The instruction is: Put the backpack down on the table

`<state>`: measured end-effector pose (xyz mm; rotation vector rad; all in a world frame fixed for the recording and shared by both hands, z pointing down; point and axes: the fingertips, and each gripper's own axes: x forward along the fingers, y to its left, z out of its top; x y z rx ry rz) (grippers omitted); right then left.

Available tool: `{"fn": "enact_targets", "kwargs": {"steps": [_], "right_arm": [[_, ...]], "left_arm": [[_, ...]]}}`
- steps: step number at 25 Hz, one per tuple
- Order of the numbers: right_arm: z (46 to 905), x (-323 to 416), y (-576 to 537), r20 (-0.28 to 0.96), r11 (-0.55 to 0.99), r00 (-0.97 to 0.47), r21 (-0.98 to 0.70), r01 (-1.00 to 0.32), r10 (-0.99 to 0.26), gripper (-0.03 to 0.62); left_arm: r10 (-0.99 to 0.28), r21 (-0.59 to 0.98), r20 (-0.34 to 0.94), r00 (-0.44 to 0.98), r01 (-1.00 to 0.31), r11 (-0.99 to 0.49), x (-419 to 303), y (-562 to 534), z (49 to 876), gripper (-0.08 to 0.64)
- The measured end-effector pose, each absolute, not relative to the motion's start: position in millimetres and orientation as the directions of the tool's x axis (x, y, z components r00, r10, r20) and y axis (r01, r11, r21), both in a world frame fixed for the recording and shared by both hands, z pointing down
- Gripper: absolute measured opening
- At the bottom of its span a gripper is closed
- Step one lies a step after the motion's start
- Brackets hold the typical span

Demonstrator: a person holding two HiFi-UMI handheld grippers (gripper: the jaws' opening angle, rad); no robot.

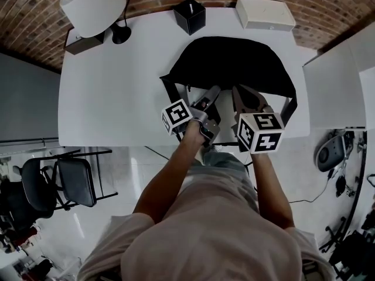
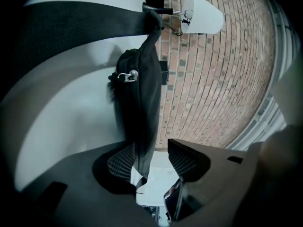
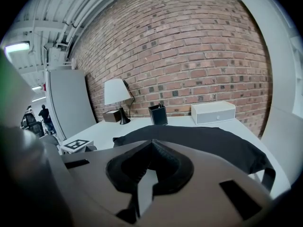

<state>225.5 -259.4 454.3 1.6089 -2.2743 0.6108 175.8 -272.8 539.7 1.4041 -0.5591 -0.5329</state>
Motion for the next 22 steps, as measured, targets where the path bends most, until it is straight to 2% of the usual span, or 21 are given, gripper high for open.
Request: {"fn": "enact_targets", "kwargs": {"steps": [5,10,15,19,22], "right_arm": [[443,218,-254,0.449,0.272,-0.325,-0.181,-0.945,-0.832,0.002],[424,209,-249,0.421,0.272,-0.323,-0.179,-0.946,-0.847,0.002],[406,204,-245,0.396,0.273,-0.318,-0.166,-0.947,-0.862,0.002],[391,204,-244,0.376,0.274,-0.314,-0.158,-0.949,-0.872,0.002],[382,204,-242,0.362,0.272,-0.31,-0.152,-0.95,-0.879,0.002]], "left_arm": [[-0.605,0.999,0.041,0.795,-0.028,0.03,171,-269,515,0.199],[-0.57,0.981,0.102,0.816,-0.178,-0.079,165,-268,488,0.195],[-0.548,0.947,0.129,0.826,-0.266,-0.179,162,-270,458,0.163],[-0.541,0.875,0.172,0.824,-0.379,-0.3,162,-269,435,0.082],[-0.538,0.803,0.183,0.823,-0.44,-0.401,164,-267,416,0.078]]}}
